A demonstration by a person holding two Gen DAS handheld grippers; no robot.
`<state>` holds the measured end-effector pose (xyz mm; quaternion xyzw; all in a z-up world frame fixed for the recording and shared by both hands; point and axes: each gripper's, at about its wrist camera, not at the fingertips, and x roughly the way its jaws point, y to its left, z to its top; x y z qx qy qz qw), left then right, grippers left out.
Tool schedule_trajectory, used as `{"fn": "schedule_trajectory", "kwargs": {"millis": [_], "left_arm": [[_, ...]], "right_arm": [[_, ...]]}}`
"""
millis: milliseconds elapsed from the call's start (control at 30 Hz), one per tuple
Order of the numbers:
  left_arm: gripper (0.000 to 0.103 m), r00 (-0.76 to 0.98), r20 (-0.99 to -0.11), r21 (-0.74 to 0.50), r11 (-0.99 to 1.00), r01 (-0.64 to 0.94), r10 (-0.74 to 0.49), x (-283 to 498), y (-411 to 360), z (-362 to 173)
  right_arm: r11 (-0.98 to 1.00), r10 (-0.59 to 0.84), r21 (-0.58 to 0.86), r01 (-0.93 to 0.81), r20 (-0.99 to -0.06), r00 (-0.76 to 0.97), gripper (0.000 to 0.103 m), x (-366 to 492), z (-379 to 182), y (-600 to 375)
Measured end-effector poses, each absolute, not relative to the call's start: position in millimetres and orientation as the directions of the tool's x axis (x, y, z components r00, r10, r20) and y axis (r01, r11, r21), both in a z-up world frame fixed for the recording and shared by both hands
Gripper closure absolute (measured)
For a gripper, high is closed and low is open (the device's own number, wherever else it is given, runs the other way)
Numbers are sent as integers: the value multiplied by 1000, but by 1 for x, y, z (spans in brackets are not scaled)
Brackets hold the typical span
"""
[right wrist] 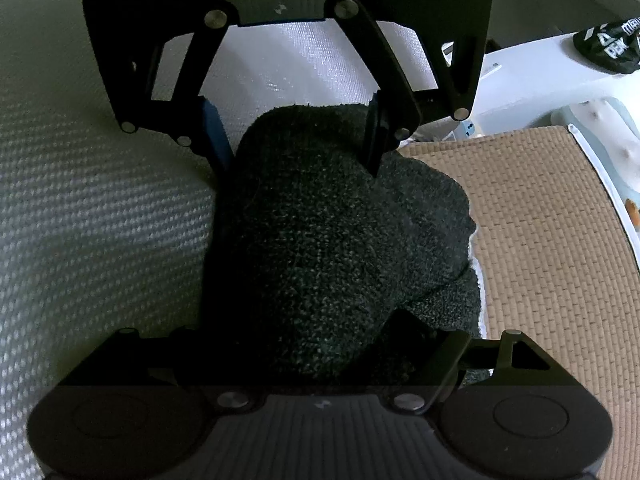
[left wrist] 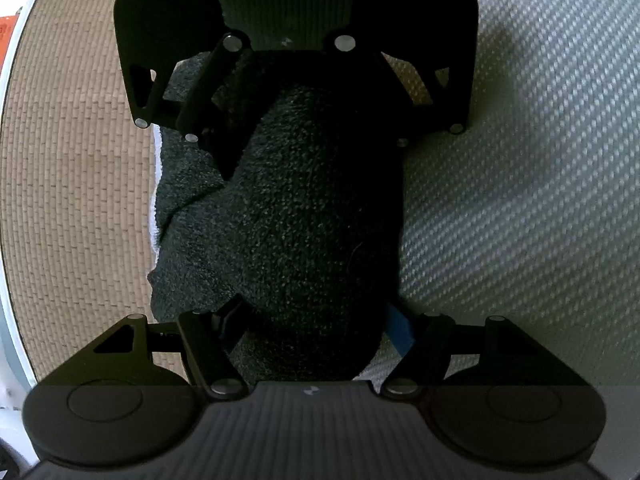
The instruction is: Fold clothes
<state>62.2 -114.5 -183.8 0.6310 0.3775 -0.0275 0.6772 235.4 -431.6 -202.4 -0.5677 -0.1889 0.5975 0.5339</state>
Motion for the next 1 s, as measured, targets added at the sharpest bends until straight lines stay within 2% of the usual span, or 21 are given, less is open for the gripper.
{"fn": "schedule_trajectory", "kwargs": {"millis": [1000], "left_arm": [[34, 649, -539, 833, 229, 503, 538, 87, -124, -188]], "right_arm": [[-385, 872, -834, -396, -470, 141, 21, 231, -195, -408]]}}
